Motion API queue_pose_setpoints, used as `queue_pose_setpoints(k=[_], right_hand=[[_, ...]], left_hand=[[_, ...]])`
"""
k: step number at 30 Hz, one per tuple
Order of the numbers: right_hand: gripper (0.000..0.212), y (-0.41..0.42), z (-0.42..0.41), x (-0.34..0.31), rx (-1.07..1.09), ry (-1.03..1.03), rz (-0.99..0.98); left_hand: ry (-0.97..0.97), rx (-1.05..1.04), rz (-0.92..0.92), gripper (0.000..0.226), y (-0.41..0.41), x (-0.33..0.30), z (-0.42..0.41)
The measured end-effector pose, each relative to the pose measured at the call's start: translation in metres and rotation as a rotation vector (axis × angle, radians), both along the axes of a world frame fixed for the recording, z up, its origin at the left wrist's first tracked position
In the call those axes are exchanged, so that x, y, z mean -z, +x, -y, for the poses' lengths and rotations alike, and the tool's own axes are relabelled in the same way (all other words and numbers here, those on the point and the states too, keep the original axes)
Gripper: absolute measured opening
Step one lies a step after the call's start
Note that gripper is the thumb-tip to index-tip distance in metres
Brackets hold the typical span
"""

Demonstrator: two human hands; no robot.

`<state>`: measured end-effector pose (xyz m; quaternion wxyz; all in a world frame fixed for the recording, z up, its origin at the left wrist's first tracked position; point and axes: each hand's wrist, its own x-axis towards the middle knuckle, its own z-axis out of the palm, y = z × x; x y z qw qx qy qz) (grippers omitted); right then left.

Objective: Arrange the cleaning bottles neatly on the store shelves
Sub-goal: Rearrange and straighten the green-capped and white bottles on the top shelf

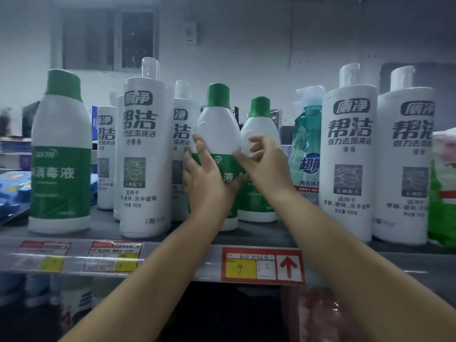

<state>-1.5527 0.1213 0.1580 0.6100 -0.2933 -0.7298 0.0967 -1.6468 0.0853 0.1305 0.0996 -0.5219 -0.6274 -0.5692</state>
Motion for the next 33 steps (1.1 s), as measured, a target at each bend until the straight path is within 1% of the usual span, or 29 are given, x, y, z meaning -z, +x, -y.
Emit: queue_pose_setpoints(k=[2, 3, 5, 8, 11, 13, 16, 23, 27, 30, 33], right_hand=[[0.045, 0.008, -0.004, 0.0, 0.175, 0.089, -0.073], [0.05, 0.01, -0.007, 0.0, 0.236, 0.096, -0.094], [0.068, 0.01, -0.014, 0.001, 0.303, 0.033, -0.084], [0.099, 0.005, -0.021, 0.005, 0.302, -0.104, 0.001], [0.117, 0.001, -0.027, 0.004, 0.27, -0.228, 0.08], [0.125, -0.001, -0.029, 0.003, 0.294, -0.287, 0.132], [0.129, -0.004, -0.03, 0.003, 0.381, -0.285, 0.179], [0.128, -0.002, -0.021, 0.008, 0.493, -0.183, 0.199], [0.129, 0.007, -0.016, 0.008, 0.441, -0.163, 0.19], [0.13, 0.017, -0.009, 0.007, 0.349, -0.15, 0.189], [0.131, 0.026, -0.003, 0.007, 0.29, -0.13, 0.167]], left_hand=[[-0.006, -0.018, -0.019, 0.117, 0.001, 0.003, 0.002], [-0.014, -0.032, -0.035, 0.118, 0.001, 0.004, 0.003], [-0.028, -0.046, -0.058, 0.119, 0.001, 0.006, 0.004], [-0.045, -0.035, -0.075, 0.121, 0.001, 0.006, 0.008], [-0.116, -0.022, -0.093, 0.122, -0.003, 0.01, 0.012], [-0.168, -0.038, -0.119, 0.122, -0.005, 0.013, 0.016], [-0.199, -0.078, -0.158, 0.124, -0.004, 0.015, 0.02], [-0.193, -0.085, -0.213, 0.125, -0.007, 0.016, 0.021], [-0.213, -0.112, -0.244, 0.125, -0.008, 0.016, 0.022], [-0.25, -0.191, -0.311, 0.127, -0.008, 0.013, 0.023], [-0.271, -0.201, -0.31, 0.128, -0.006, 0.011, 0.023]])
